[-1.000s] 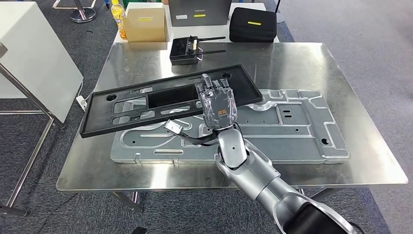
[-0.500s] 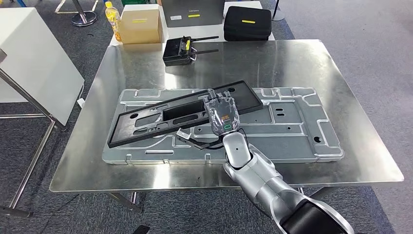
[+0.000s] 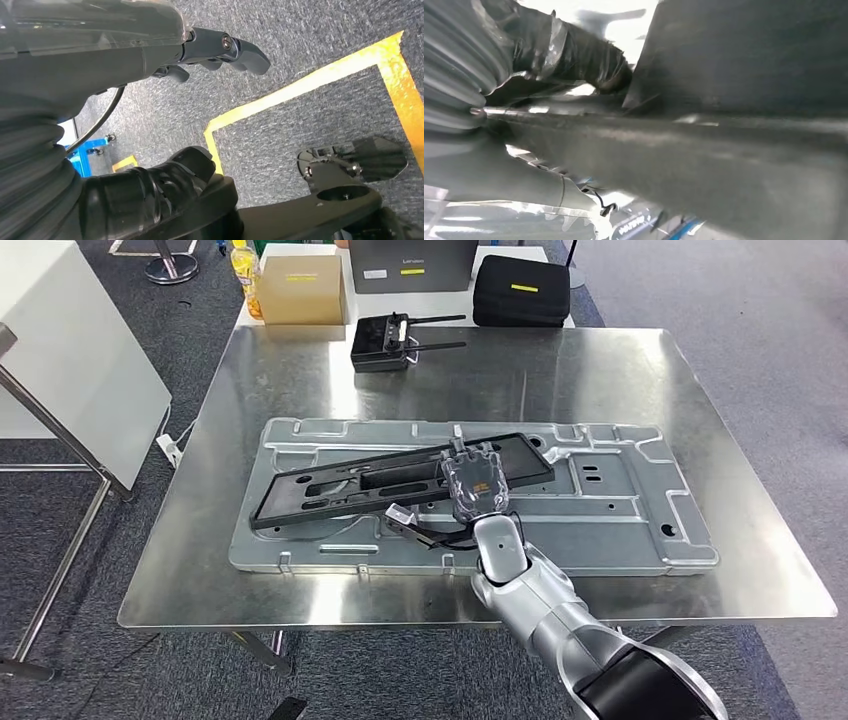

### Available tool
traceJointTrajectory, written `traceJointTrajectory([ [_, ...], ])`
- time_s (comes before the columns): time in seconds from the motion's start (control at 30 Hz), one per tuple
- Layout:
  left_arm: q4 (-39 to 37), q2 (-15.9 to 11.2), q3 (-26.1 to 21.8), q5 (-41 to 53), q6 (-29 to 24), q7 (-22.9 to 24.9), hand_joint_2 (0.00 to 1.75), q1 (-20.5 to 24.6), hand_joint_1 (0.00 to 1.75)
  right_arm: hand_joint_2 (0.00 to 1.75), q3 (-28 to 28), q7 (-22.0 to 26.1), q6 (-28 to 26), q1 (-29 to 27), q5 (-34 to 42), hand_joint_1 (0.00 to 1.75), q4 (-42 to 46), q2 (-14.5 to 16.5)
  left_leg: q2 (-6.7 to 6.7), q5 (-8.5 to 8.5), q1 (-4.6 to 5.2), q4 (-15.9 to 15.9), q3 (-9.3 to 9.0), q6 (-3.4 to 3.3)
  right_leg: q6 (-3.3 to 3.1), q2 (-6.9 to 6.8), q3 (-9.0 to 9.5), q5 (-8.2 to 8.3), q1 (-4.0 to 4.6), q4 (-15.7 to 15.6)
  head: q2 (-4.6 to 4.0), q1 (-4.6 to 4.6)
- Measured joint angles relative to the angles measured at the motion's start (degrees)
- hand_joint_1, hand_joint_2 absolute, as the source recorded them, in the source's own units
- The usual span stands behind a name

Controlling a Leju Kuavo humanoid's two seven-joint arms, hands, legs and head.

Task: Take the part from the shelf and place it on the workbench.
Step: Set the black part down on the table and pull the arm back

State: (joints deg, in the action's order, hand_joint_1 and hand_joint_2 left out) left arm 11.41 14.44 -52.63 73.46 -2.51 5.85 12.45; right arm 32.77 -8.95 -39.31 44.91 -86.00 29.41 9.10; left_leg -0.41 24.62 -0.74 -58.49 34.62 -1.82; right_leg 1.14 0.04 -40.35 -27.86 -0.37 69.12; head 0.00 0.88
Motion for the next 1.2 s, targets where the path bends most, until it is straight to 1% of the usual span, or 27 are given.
traceJointTrajectory([
  [0.03,0.0,0.03,0.01,-0.01,-0.04,-0.03,1.75,0.03,0.0,0.0,-0.31,0.14,-0.01,0.18,0.11,0.0,-0.24,0.01,-0.01,0.05,0.09,-0.02,-0.01,0.12,-0.3,0.01,2.1,1.66,0.16,-4.29,0.0,0.01],
  [0.07,0.0,0.06,0.01,-0.04,-0.12,-0.08,1.31,0.08,0.0,0.0,-0.64,0.37,-0.01,0.36,0.32,0.0,-0.47,0.03,-0.02,0.09,0.17,-0.05,0.02,0.29,-0.6,0.02,3.69,2.77,0.32,-7.65,0.0,0.01],
  [0.1,0.0,0.09,0.01,-0.14,-0.22,-0.13,0.87,0.13,0.0,0.0,-0.97,0.69,-0.01,0.5,0.6,0.0,-0.71,0.05,-0.01,0.12,0.25,-0.06,0.06,0.5,-0.85,0.03,4.63,3.19,0.48,-9.64,0.0,0.02],
  [0.17,0.0,0.1,0.0,-0.5,-0.36,-0.26,0.0,0.17,0.0,0.0,-1.61,1.48,-0.02,0.6,1.32,0.0,-1.16,0.09,0.0,0.11,0.31,0.02,0.05,1.02,-1.25,0.05,4.82,3.11,0.61,-10.27,0.0,0.03],
  [0.23,0.0,0.1,-0.01,-0.98,-0.39,-0.52,0.0,0.15,0.0,0.0,-2.34,2.45,-0.03,0.68,2.23,0.0,-1.51,0.3,0.03,0.87,0.24,-0.76,0.31,1.57,-1.89,-0.01,5.12,3.33,0.31,-10.72,0.0,0.03],
  [0.27,0.0,0.1,-0.02,-1.2,-0.39,-0.68,0.0,0.16,0.0,0.0,-2.7,2.92,-0.04,0.76,2.71,0.0,-1.65,0.47,0.05,1.99,0.22,-2.42,1.0,1.8,-2.23,-0.05,5.28,3.48,0.13,-10.99,0.0,0.05],
  [0.3,0.0,0.1,-0.02,-1.43,-0.4,-0.84,0.0,0.16,0.0,0.0,-3.05,3.34,-0.04,0.82,3.13,0.0,-1.81,0.65,0.08,3.66,0.15,-5.26,2.25,1.98,-2.48,-0.11,5.4,3.56,0.03,-11.16,0.0,0.05],
  [0.37,0.0,0.1,-0.04,-1.75,-0.4,-1.02,0.0,0.09,0.0,0.0,-3.57,3.88,-0.05,0.86,3.62,0.0,-2.21,0.85,0.1,7.16,0.08,-12.89,5.77,2.3,-2.67,-0.16,5.4,3.54,0.03,-11.13,0.0,0.07],
  [0.4,0.0,0.1,-0.05,-1.85,-0.42,-1.06,0.0,0.01,0.0,0.0,-3.74,4.04,-0.05,0.84,3.74,0.0,-2.45,0.89,0.11,7.89,0.04,-15.59,7.09,2.43,-2.7,-0.17,5.38,3.52,0.04,-11.07,0.0,0.06],
  [0.43,0.0,0.09,-0.06,-1.87,-0.44,-1.06,0.0,-0.08,0.0,0.0,-3.85,4.11,-0.05,0.82,3.77,0.0,-2.68,0.91,0.11,7.53,0.01,-16.34,7.49,2.51,-2.7,-0.15,5.37,3.48,0.03,-10.97,0.0,0.07],
  [0.47,0.0,0.07,-0.06,-1.88,-0.48,-1.06,0.0,-0.12,0.0,0.0,-3.93,4.16,-0.05,0.81,3.79,0.0,-2.88,0.94,0.13,6.02,-0.02,-14.56,6.65,2.53,-2.66,-0.1,5.37,3.42,0.0,-10.82,0.0,0.07],
  [0.53,0.0,0.02,-0.08,-1.88,-0.55,-1.06,0.0,-0.04,0.0,0.0,-4.09,4.18,-0.06,0.83,3.79,0.0,-3.09,1.0,0.2,2.29,-0.05,-6.63,2.74,2.39,-2.34,0.02,5.33,3.15,0.02,-10.37,0.0,0.07],
  [0.57,0.0,0.01,-0.09,-1.88,-0.56,-1.08,0.0,0.04,0.0,0.0,-4.21,4.18,-0.07,0.86,3.83,0.0,-3.15,1.01,0.2,1.14,0.0,-3.22,1.06,2.18,-2.1,0.09,5.24,3.0,0.11,-10.11,0.0,0.05],
  [0.6,0.0,0.01,-0.09,-1.89,-0.56,-1.1,0.0,0.09,0.0,0.0,-4.32,4.24,-0.07,0.89,3.9,0.0,-3.21,1.02,0.18,0.69,0.05,-1.22,0.11,1.94,-1.83,0.13,5.15,2.92,0.21,-9.94,0.0,0.04],
  [0.7,0.0,0.02,-0.1,-2.08,-0.57,-1.26,0.0,0.03,0.0,0.0,-4.66,4.52,-0.08,0.95,4.24,0.0,-3.47,1.02,0.09,0.46,0.17,-0.41,-0.11,0.98,-0.92,0.17,5.01,2.97,0.28,-9.95,0.0,0.04],
  [0.77,0.0,0.03,-0.11,-2.32,-0.67,-1.54,0.0,0.05,0.0,0.0,-4.92,4.69,-0.09,1.06,4.43,0.0,-3.64,1.02,0.11,0.1,0.05,-0.08,-0.13,0.27,-0.25,0.13,4.2,1.6,0.12,-8.14,0.0,0.03],
  [0.8,0.0,0.03,-0.11,-2.41,-0.75,-1.66,0.0,0.08,0.0,0.0,-5.05,4.81,-0.1,1.12,4.56,0.0,-3.73,1.02,0.14,-0.03,-0.03,0.05,-0.12,0.01,0.01,0.1,3.06,0.06,0.03,-5.6,0.0,0.02],
  [0.87,0.0,0.02,-0.11,-2.51,-0.95,-1.77,0.0,0.07,0.0,0.0,-5.27,5.05,-0.1,1.16,4.83,0.0,-4.0,1.02,0.16,-0.07,0.0,0.03,-0.01,-0.17,0.36,0.06,-0.32,-3.53,-0.05,1.79,0.0,0.03],
  [0.9,0.0,0.02,-0.11,-2.57,-1.04,-1.79,0.0,0.03,0.0,0.0,-5.37,5.14,-0.1,1.12,4.92,0.0,-4.18,1.01,0.17,-0.06,0.02,0.02,0.03,-0.18,0.45,0.05,-1.83,-4.55,-0.06,4.92,0.0,0.02],
  [0.93,0.0,0.01,-0.11,-2.64,-1.12,-1.82,0.0,-0.01,0.0,0.0,-5.45,5.2,-0.1,1.09,4.99,0.0,-4.38,1.01,0.15,-0.06,0.03,0.01,0.04,-0.18,0.45,0.05,-2.49,-4.49,-0.06,6.21,0.0,0.02],
  [0.97,0.0,0.02,-0.11,-2.73,-1.18,-1.85,0.0,-0.03,0.0,0.0,-5.55,5.25,-0.1,1.1,5.05,0.0,-4.54,1.0,0.11,-0.04,0.03,-0.01,0.02,-0.16,0.35,0.05,-2.05,-3.32,-0.07,5.22,0.0,0.01],
  [1.0,0.0,0.02,-0.11,-2.81,-1.24,-1.89,0.0,-0.02,0.0,0.0,-5.67,5.29,-0.1,1.15,5.1,0.0,-4.64,1.0,0.06,-0.01,0.03,-0.01,-0.05,-0.12,0.17,0.05,-0.57,-1.33,-0.06,2.09,0.0,0.01],
  [1.03,0.0,0.03,-0.11,-2.87,-1.31,-1.93,0.0,-0.01,0.0,0.0,-5.79,5.33,-0.1,1.27,5.12,0.0,-4.7,1.0,0.02,0.03,0.03,-0.02,-0.1,-0.04,-0.11,0.05,1.42,0.63,-0.01,-2.19,0.0,0.01],
  [1.07,0.0,0.03,-0.11,-2.91,-1.39,-1.96,0.0,0.0,0.0,0.0,-5.89,5.37,-0.1,1.43,5.13,0.0,-4.75,1.01,-0.02,0.02,0.13,-0.1,-0.08,0.15,-0.39,0.07,3.25,2.09,0.14,-6.0,0.0,0.01],
  [1.1,0.0,0.03,-0.11,-2.94,-1.51,-1.97,0.0,0.02,0.0,0.0,-5.96,5.39,-0.1,1.58,5.15,0.0,-4.8,1.01,-0.03,-0.05,0.22,-0.15,-0.01,0.38,-0.63,0.09,4.44,2.89,0.29,-8.59,0.0,0.02],
  [1.13,0.0,0.02,-0.11,-2.97,-1.65,-1.97,0.0,0.02,0.0,0.0,-5.98,5.4,-0.1,1.7,5.16,0.0,-4.87,1.01,-0.03,-0.14,0.29,-0.2,0.08,0.59,-0.82,0.13,4.97,3.07,0.45,-9.81,0.0,0.03],
  [1.2,0.0,0.01,-0.12,-3.01,-1.97,-1.96,0.0,-0.01,0.0,0.0,-6.01,5.42,-0.1,1.79,5.17,0.0,-4.99,1.01,-0.04,-0.29,0.37,-0.15,0.21,1.08,-1.18,0.17,4.99,3.24,0.46,-10.03,0.0,0.04],
])
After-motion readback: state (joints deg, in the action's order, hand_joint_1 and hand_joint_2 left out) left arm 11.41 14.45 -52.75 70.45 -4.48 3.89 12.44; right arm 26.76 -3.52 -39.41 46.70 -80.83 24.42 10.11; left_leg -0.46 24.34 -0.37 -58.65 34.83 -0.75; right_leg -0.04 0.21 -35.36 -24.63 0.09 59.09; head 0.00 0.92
